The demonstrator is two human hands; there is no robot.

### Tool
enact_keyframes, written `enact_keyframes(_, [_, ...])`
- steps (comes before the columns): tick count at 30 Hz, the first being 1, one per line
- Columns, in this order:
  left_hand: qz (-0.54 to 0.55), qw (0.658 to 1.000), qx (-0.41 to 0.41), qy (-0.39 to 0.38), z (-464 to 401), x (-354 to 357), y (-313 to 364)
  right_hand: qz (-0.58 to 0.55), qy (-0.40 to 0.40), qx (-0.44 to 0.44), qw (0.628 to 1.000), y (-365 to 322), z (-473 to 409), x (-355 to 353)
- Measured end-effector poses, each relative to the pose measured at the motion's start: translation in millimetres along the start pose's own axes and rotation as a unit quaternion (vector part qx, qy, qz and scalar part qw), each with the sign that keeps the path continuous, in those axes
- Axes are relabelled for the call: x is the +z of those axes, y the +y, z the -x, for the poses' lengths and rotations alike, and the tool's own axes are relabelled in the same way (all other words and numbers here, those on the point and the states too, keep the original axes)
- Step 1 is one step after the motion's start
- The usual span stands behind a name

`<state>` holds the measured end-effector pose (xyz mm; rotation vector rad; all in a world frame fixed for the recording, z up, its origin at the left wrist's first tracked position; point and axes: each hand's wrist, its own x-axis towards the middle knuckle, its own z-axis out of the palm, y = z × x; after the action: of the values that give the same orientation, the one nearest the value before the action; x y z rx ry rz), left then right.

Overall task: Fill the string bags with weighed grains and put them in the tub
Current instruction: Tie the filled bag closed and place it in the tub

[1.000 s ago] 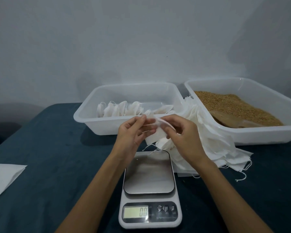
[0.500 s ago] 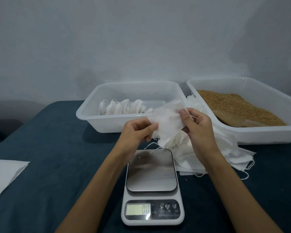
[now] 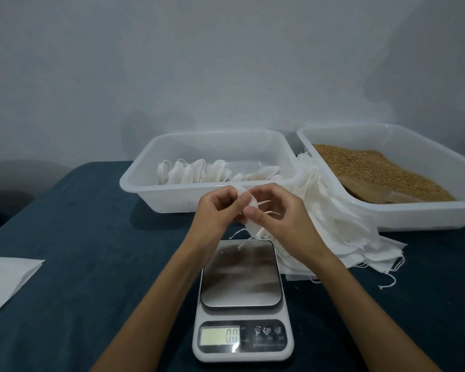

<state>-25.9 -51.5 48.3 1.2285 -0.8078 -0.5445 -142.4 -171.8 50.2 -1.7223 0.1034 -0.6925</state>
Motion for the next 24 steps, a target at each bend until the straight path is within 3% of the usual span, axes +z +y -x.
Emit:
enact_keyframes(6, [0.130, 0.991, -0.030, -0.010, 0, 0, 7, -0.097, 0.051, 0.103, 0.989, 0, -6, -8])
enact_keyframes(11, [0.133, 0.990, -0.046, 0.018, -1, -2, 9, -0.204, 0.062, 0.143, 0.966, -2, -7, -21])
enact_keyframes(13, [0.090, 0.993, -0.031, 0.068, -2, -1, 9, -0.198, 0.079, 0.144, 0.966, -2, -7, -21])
enact_keyframes(15, [-0.027, 0.989, 0.018, 0.147, -1, 0, 6, -0.191, 0.088, 0.133, 0.969, -2, -7, -20])
enact_keyframes(18, [-0.222, 0.937, 0.144, 0.228, 3, 3, 1, -0.139, 0.086, 0.120, 0.979, -3, -6, -16])
enact_keyframes(20, [-0.272, 0.917, 0.216, 0.196, 6, 5, -1, -0.124, 0.088, 0.110, 0.982, -2, -5, -14])
enact_keyframes(24, [-0.229, 0.954, 0.177, 0.079, 7, 14, -6, -0.142, 0.055, 0.097, 0.984, 0, -4, -12])
